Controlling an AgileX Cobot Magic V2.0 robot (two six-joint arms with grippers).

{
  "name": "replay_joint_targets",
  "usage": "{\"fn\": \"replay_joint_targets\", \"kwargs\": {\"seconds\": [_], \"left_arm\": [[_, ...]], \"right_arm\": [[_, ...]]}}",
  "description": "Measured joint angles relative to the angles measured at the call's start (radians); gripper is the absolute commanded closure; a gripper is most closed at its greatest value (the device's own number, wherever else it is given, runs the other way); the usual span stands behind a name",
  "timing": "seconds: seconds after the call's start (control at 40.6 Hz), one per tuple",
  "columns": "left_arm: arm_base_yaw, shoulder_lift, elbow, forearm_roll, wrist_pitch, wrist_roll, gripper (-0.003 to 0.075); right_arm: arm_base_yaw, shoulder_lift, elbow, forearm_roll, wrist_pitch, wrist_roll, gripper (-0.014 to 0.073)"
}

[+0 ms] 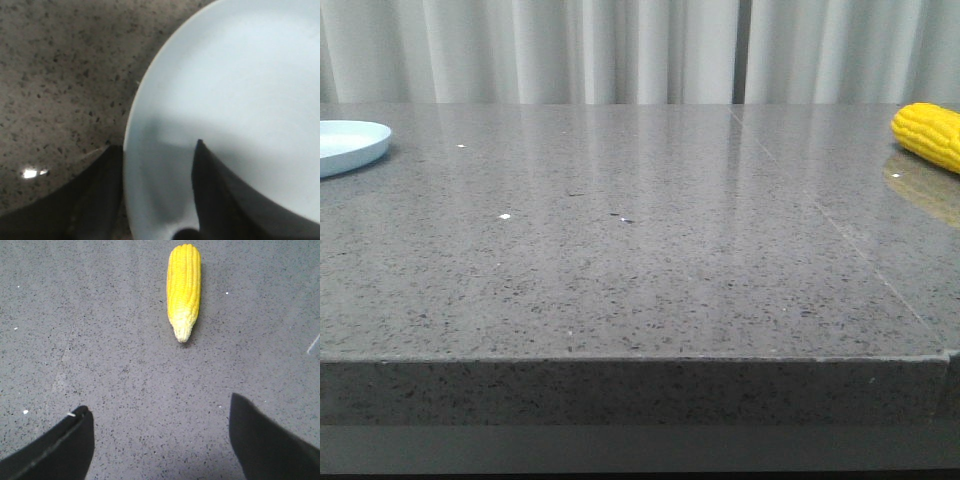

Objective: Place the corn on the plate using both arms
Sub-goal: 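Lower the left gripper and grasp the rim of the pale blue plate, then slide the plate with the left gripper toward the table center, release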

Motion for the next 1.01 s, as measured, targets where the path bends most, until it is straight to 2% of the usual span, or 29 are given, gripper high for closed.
{"fn": "replay_joint_targets", "kwargs": {"seconds": [0.246,0.394,0.591,0.813,1.01], "left_arm": [[0.000,0.004,-0.002,0.010,-0.002,0.002,0.0740],[-0.002,0.004,-0.010,0.000,0.017,0.002,0.0741],[-0.033,0.004,-0.089,-0.040,0.109,0.002,0.0741],[-0.137,0.004,-0.214,-0.113,0.216,0.002,0.0741],[-0.273,0.004,-0.236,-0.161,0.230,0.002,0.0741]], "right_arm": [[0.000,0.000,0.000,0.000,0.000,0.000,0.0012],[0.000,0.000,0.000,0.000,0.000,0.000,0.0012],[0.000,0.000,0.000,0.000,0.000,0.000,0.0012],[0.000,0.000,0.000,0.000,0.000,0.000,0.0012],[0.000,0.000,0.000,0.000,0.000,0.000,0.0012]]}}
